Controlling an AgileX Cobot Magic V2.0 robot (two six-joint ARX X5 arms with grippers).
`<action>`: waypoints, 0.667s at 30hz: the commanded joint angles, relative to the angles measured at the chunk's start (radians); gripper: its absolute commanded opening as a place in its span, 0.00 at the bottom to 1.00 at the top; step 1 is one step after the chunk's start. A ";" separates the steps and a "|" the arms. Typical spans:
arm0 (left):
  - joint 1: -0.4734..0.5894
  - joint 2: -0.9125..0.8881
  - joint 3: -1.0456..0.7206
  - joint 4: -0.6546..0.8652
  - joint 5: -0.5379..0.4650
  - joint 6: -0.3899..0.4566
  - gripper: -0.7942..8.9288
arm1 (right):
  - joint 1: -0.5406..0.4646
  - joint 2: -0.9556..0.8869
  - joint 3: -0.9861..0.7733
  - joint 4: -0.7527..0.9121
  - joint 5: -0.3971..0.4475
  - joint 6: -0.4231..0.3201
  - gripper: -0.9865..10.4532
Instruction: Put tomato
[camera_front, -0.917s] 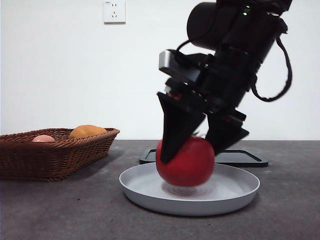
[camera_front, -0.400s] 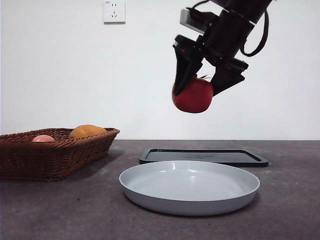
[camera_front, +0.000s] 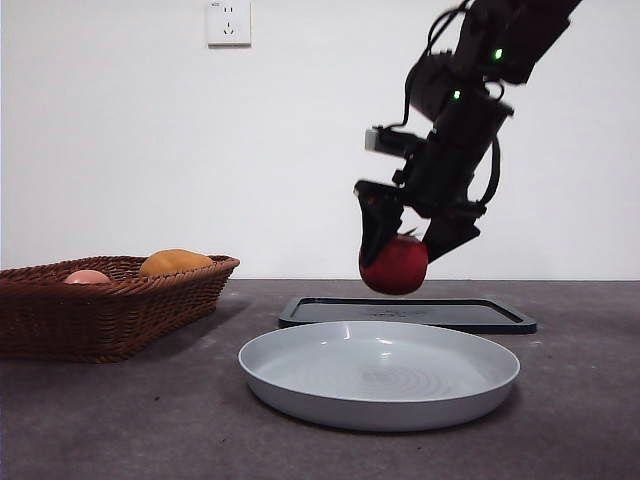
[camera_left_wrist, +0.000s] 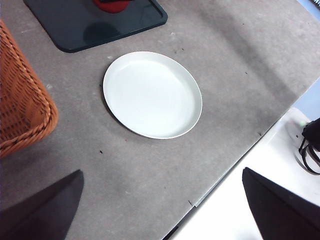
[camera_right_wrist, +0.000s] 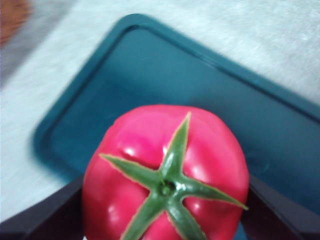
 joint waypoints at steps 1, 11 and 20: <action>-0.003 0.005 0.018 0.010 0.005 0.012 0.60 | 0.003 0.049 0.031 0.026 0.008 -0.011 0.35; -0.003 0.005 0.018 0.009 0.005 0.011 0.60 | 0.001 0.081 0.031 0.045 0.022 -0.024 0.35; -0.003 0.005 0.018 0.009 0.005 0.012 0.60 | 0.005 0.080 0.031 0.023 0.018 -0.023 0.52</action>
